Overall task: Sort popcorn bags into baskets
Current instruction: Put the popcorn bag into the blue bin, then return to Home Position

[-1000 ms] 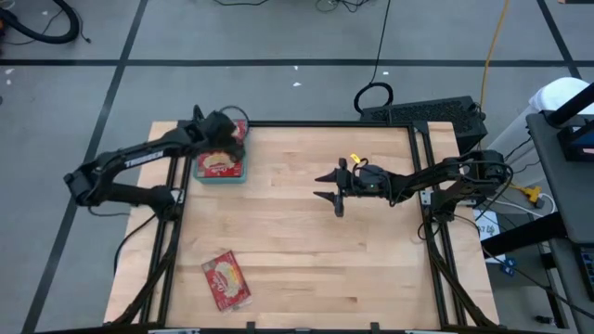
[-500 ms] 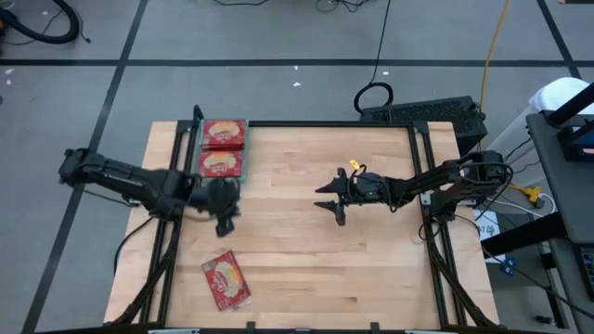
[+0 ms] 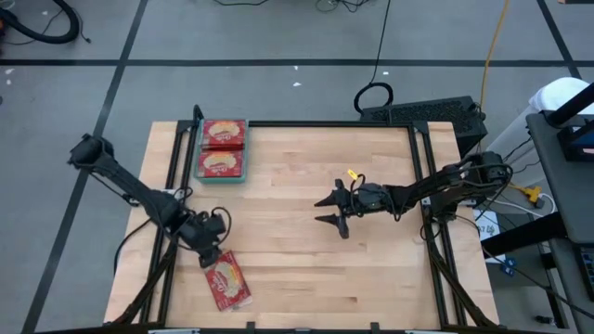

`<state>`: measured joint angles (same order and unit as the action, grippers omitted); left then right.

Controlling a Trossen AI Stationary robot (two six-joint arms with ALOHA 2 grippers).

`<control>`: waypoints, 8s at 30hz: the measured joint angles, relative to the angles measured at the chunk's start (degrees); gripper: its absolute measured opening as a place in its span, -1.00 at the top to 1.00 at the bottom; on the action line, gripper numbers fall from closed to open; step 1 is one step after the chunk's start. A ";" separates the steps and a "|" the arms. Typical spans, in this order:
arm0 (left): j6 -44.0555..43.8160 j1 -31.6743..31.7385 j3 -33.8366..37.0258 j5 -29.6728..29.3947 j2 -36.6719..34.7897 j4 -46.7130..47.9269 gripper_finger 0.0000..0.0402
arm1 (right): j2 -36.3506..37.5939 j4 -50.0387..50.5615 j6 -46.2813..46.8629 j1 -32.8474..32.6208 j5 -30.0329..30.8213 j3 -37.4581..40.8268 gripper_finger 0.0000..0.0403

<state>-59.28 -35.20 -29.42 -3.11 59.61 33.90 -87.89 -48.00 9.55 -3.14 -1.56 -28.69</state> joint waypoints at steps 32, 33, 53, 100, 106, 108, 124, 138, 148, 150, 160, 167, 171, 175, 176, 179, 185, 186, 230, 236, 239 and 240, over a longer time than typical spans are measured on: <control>9.21 -3.80 19.77 -8.01 3.41 -40.63 0.96 | -0.01 -3.07 -3.18 1.97 3.26 0.00 0.01; 10.62 -3.34 19.77 -8.85 3.41 -41.70 0.97 | -0.01 -3.90 -3.10 1.97 3.26 0.00 0.01; 51.43 17.69 19.67 -32.54 3.26 -80.05 0.99 | 0.00 -0.14 6.82 -4.79 16.78 -5.49 -0.25; 60.52 22.95 19.58 -20.72 3.28 -83.50 0.99 | -31.56 23.52 -28.42 19.09 -22.71 -41.44 0.62; 60.80 22.95 19.58 -23.65 2.84 -83.72 0.84 | -27.18 32.35 -28.00 17.58 -20.85 -41.42 0.91; 61.18 22.96 19.53 -24.79 1.99 -84.05 0.74 | -25.20 35.70 -26.90 16.87 -18.41 -41.42 0.91; 53.28 25.04 -9.49 -28.39 1.61 -34.50 -0.11 | -15.68 55.51 -19.65 11.35 -10.71 -41.41 0.99; 49.70 30.88 -19.10 -12.33 17.28 -21.75 0.00 | -15.59 62.93 -18.17 9.40 -2.86 -41.44 0.98; 50.23 33.19 -19.11 -9.59 20.68 -20.27 0.34 | -15.59 63.61 -19.27 9.38 -2.76 -41.44 0.98; 51.32 33.36 -19.11 -8.86 20.67 -20.31 0.52 | -15.59 63.60 -19.25 9.38 -2.74 -41.44 0.98; 47.87 33.42 -19.07 -8.47 13.76 -10.25 0.80 | -13.28 63.45 -19.63 8.66 -2.56 -41.38 0.78; 44.37 33.98 -19.07 -10.49 -1.56 4.38 0.86 | -8.71 61.77 -19.65 8.66 1.73 -38.10 0.44; 44.93 36.28 -19.07 -11.67 -10.97 11.22 0.85 | -6.19 55.38 -20.64 8.80 2.99 -32.94 0.35; 47.03 40.68 -19.07 -13.58 -18.47 19.11 0.82 | -4.55 43.58 -22.94 8.77 2.94 -25.95 0.35; 47.35 42.08 -19.07 -13.64 -19.89 20.81 0.83 | -4.32 40.61 -23.32 8.74 2.86 -24.36 0.36; 48.61 46.19 -19.07 -13.49 -23.95 24.08 0.86 | -3.97 33.27 -23.45 8.66 3.15 -20.72 0.37; 51.72 53.57 -18.90 -11.22 -26.79 24.55 0.83 | -3.97 27.95 -20.66 8.66 3.21 -17.68 0.37; 52.11 54.70 -18.60 -10.37 -26.53 24.53 0.82 | -3.97 27.69 -20.33 8.66 3.21 -17.50 0.37; 69.26 83.56 -16.65 -5.52 -4.85 21.86 0.13 | -3.97 27.27 -19.42 8.65 2.78 -17.27 0.38; 68.42 83.56 -16.81 -8.95 -4.92 20.77 -0.03 | -3.97 27.27 -18.88 8.65 2.78 -17.27 0.38; 65.99 83.31 -16.84 -8.96 -4.97 19.67 -0.03 | -3.99 27.27 -18.59 8.65 2.78 -17.27 0.38; 65.49 83.05 -16.84 -8.98 -5.00 19.59 -0.02 | -3.99 27.28 -18.59 8.66 2.78 -17.27 0.38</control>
<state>6.20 47.85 -46.26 -12.10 54.62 53.49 -91.88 -20.72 -9.04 5.52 1.21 -45.95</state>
